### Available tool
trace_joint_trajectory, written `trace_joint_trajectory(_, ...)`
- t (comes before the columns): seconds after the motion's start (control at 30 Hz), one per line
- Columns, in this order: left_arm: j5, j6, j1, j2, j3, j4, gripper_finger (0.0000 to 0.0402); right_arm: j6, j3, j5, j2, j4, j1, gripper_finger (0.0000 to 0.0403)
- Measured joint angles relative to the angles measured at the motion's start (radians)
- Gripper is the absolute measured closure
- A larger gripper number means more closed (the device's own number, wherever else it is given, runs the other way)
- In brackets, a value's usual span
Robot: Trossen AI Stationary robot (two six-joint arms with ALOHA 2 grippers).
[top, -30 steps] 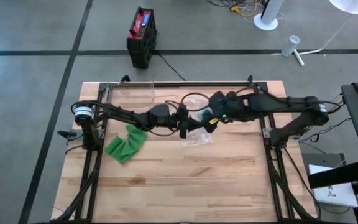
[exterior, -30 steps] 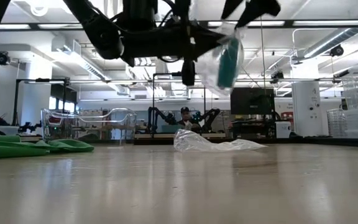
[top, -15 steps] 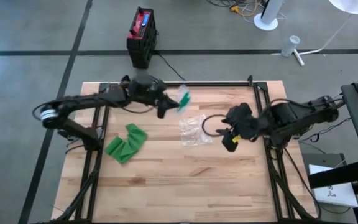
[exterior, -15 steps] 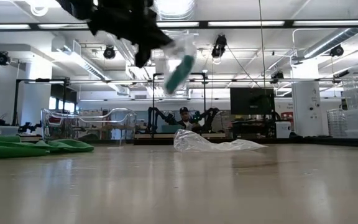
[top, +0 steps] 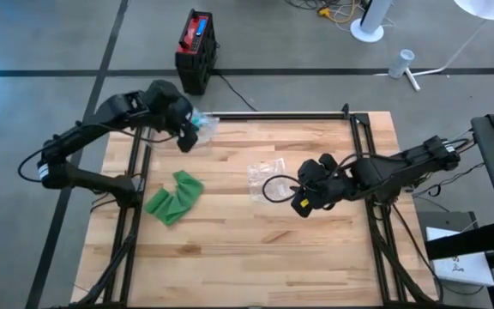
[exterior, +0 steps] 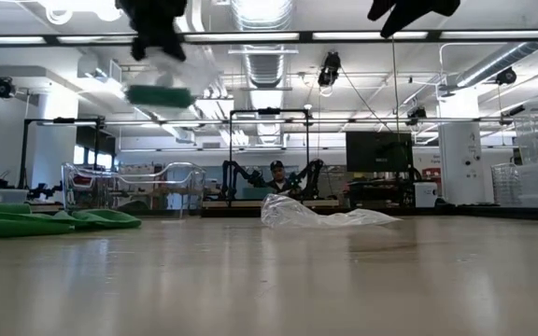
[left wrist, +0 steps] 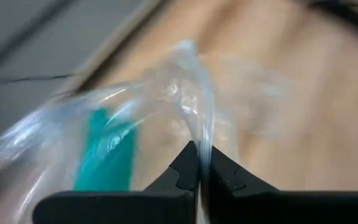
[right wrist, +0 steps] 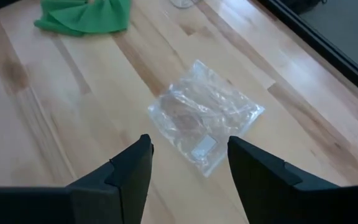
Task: Roll bandage
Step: Put the blue bandage into the top transparent zip bag, then put the transparent zip bag containing the blue bandage into the transparent bin
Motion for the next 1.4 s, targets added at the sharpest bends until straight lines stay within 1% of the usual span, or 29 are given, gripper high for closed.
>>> trace_joint_trajectory(0.13, 0.335, 0.023, -0.031, 0.054, -0.033, 0.113, 0.0401, -0.002, 0.005, 0.000, 0.016, 0.015, -0.004, 0.0202)
trace_joint_trajectory(0.17, 0.385, 0.024, -0.040, 0.071, -0.034, 0.126, 0.0401, -0.002, 0.005, 0.000, 0.016, 0.022, -0.004, 0.0202)
trace_joint_trajectory(0.2, 0.409, 0.029, -0.044, 0.082, -0.032, 0.128, 0.0401, -0.002, 0.005, -0.001, 0.016, 0.021, -0.003, 0.0202)
trace_joint_trajectory(0.23, 0.402, 0.042, -0.045, 0.093, -0.023, 0.107, 0.0401, -0.002, 0.005, -0.001, 0.016, 0.020, -0.003, 0.0202)
trace_joint_trajectory(0.27, 0.363, 0.063, -0.045, 0.102, -0.010, 0.082, 0.0401, -0.002, 0.005, -0.002, 0.016, 0.020, -0.003, 0.0203)
trace_joint_trajectory(0.37, 0.148, 0.117, -0.018, 0.131, 0.024, -0.027, 0.0401, 0.000, 0.005, -0.006, 0.015, 0.018, -0.001, 0.0203)
trace_joint_trajectory(0.4, 0.092, 0.123, -0.006, 0.143, 0.033, -0.061, 0.0401, 0.000, 0.005, -0.006, 0.015, 0.018, -0.001, 0.0202)
trace_joint_trajectory(0.43, 0.063, 0.128, 0.010, 0.153, 0.040, -0.083, 0.0401, 0.001, 0.005, -0.006, 0.015, 0.017, -0.001, 0.0202)
trace_joint_trajectory(0.57, 0.046, 0.136, 0.084, 0.175, 0.042, -0.117, 0.0401, -0.002, 0.000, -0.008, 0.017, 0.017, 0.000, 0.0204)
trace_joint_trajectory(0.7, 0.051, 0.151, 0.153, 0.187, 0.040, -0.135, 0.0401, 0.001, -0.009, -0.008, 0.023, 0.019, 0.001, 0.0202)
trace_joint_trajectory(0.77, 0.075, 0.159, 0.184, 0.186, 0.058, -0.153, 0.0401, 0.009, -0.014, -0.008, 0.023, 0.019, 0.003, 0.0202)
trace_joint_trajectory(0.9, 0.068, 0.170, 0.254, 0.186, 0.118, -0.198, 0.0401, 0.008, -0.019, -0.009, 0.023, 0.017, 0.004, 0.0204)
trace_joint_trajectory(0.97, 0.042, 0.150, 0.292, 0.185, 0.141, -0.210, 0.0401, 0.008, -0.020, -0.008, 0.023, 0.018, 0.004, 0.0202)
trace_joint_trajectory(1.03, -0.025, 0.120, 0.320, 0.183, 0.140, -0.239, 0.0401, 0.008, -0.025, -0.008, 0.023, 0.020, 0.004, 0.0202)
trace_joint_trajectory(1.13, -0.140, 0.077, 0.352, 0.183, 0.100, -0.278, 0.0401, 0.008, -0.036, -0.001, 0.028, 0.022, 0.004, 0.0204)
trace_joint_trajectory(1.2, -0.195, 0.016, 0.374, 0.178, 0.061, -0.258, 0.0401, 0.003, -0.049, 0.000, 0.028, 0.025, 0.004, 0.0203)
trace_joint_trajectory(1.3, -0.214, -0.106, 0.402, 0.152, -0.018, -0.185, 0.0401, -0.003, -0.082, 0.017, 0.028, 0.057, 0.004, 0.0200)
trace_joint_trajectory(1.4, -0.213, -0.180, 0.417, 0.132, -0.099, -0.134, 0.0401, -0.030, -0.103, 0.026, 0.029, 0.058, 0.004, 0.0197)
